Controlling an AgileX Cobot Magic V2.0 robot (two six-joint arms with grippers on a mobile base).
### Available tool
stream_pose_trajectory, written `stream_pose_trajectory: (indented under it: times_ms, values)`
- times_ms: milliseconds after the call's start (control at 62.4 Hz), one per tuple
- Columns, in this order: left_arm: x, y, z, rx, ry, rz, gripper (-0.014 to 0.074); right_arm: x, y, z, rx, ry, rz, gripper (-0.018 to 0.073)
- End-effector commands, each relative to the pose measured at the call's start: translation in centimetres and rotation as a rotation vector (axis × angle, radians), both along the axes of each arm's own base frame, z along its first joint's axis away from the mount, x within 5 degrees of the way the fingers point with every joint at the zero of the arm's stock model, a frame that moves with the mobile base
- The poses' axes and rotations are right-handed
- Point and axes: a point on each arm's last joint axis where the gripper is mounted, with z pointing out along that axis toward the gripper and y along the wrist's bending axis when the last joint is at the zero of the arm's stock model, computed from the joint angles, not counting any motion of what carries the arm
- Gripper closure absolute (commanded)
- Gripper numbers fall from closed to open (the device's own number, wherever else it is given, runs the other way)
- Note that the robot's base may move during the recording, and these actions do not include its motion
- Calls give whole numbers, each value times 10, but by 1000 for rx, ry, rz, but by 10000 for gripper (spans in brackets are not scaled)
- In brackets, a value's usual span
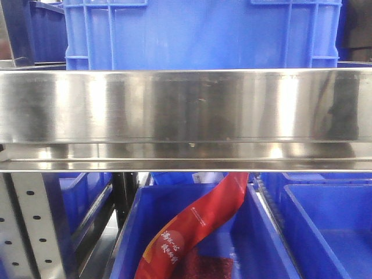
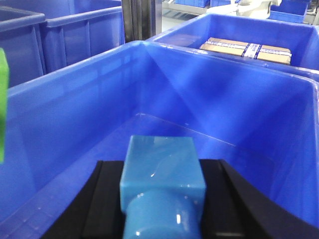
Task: Grab block from conveyor and place in blue bin
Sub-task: 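Open right gripper to drop the light-blue block into the bin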
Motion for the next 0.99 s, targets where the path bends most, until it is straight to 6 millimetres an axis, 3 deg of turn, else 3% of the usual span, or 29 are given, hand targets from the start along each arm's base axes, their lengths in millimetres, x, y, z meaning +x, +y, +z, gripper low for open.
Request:
stream_pose_trajectory:
  times_ms: [0, 80, 144, 224, 336, 449, 609, 769, 865, 977]
  values:
    - [-1, -2, 4, -6, -9, -6, 681, 0, 1, 6, 3, -31, 4, 721]
    - [-1, -2, 3, -5, -7, -6, 596, 0, 1, 6, 3, -31, 4, 716]
    - [-1, -2, 3, -5, -7, -6, 481, 0, 1, 6, 3, -31, 4, 659]
    - [-1, -2, 3, -3, -4, -7, 333, 0, 1, 5, 1, -27, 4, 501]
    - [-1, -2, 2, 2, 5, -7, 159, 0, 1, 5, -1, -23, 4, 203]
    - [-2, -1, 1, 8, 15, -8, 95, -1, 1, 5, -2, -21, 4, 86]
    - [-2, -1, 5, -13, -13, -6, 102, -1, 1, 8, 5, -34, 4, 174]
    - [-4, 0, 8, -20, -25, -6, 141, -6, -2, 15, 16, -55, 4, 388]
    - [-4, 0, 8, -20, -25, -6, 313, -7, -2, 16, 20, -62, 3, 538]
    - [-5, 0, 10, -22, -29, -6, 620, -8, -4, 19, 24, -71, 1, 688]
